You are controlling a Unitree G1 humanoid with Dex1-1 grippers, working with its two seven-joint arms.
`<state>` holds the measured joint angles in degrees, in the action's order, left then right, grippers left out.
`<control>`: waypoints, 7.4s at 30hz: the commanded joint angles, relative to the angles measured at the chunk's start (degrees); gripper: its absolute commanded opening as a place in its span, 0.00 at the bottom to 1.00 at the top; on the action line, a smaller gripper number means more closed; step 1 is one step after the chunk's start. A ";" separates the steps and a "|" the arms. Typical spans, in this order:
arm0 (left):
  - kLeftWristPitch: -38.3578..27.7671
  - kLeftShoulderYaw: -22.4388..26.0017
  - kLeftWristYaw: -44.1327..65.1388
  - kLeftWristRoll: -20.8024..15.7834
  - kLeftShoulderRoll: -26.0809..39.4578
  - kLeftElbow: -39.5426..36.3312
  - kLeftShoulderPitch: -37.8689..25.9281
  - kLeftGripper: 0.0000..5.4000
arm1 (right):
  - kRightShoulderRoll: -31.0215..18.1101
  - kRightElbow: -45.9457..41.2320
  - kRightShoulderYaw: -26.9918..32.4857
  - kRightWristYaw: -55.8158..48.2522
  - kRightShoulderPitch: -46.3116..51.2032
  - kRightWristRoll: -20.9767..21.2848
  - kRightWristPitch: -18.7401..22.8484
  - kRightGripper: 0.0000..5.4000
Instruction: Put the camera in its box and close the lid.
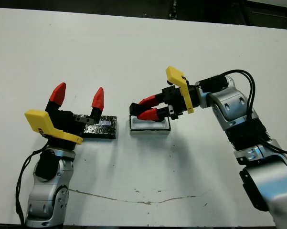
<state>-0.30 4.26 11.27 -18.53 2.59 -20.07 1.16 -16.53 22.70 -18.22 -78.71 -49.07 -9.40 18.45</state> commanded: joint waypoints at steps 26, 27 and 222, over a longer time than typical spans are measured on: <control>-0.05 -0.34 -0.07 0.68 0.16 0.02 0.72 1.00 | -2.48 0.76 -0.99 1.69 3.56 1.74 0.01 0.31; -0.24 -0.34 -0.03 0.73 0.14 0.16 0.69 1.00 | -2.62 0.78 -1.11 1.58 3.63 1.66 0.59 0.31; 10.71 -14.71 74.04 8.56 34.76 49.54 -37.35 0.60 | 8.68 -43.73 31.58 60.47 53.84 -23.02 -3.89 0.00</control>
<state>10.67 -10.34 84.15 -9.79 37.13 28.42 -36.02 -6.78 -20.84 12.65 -18.95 4.74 -31.98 13.68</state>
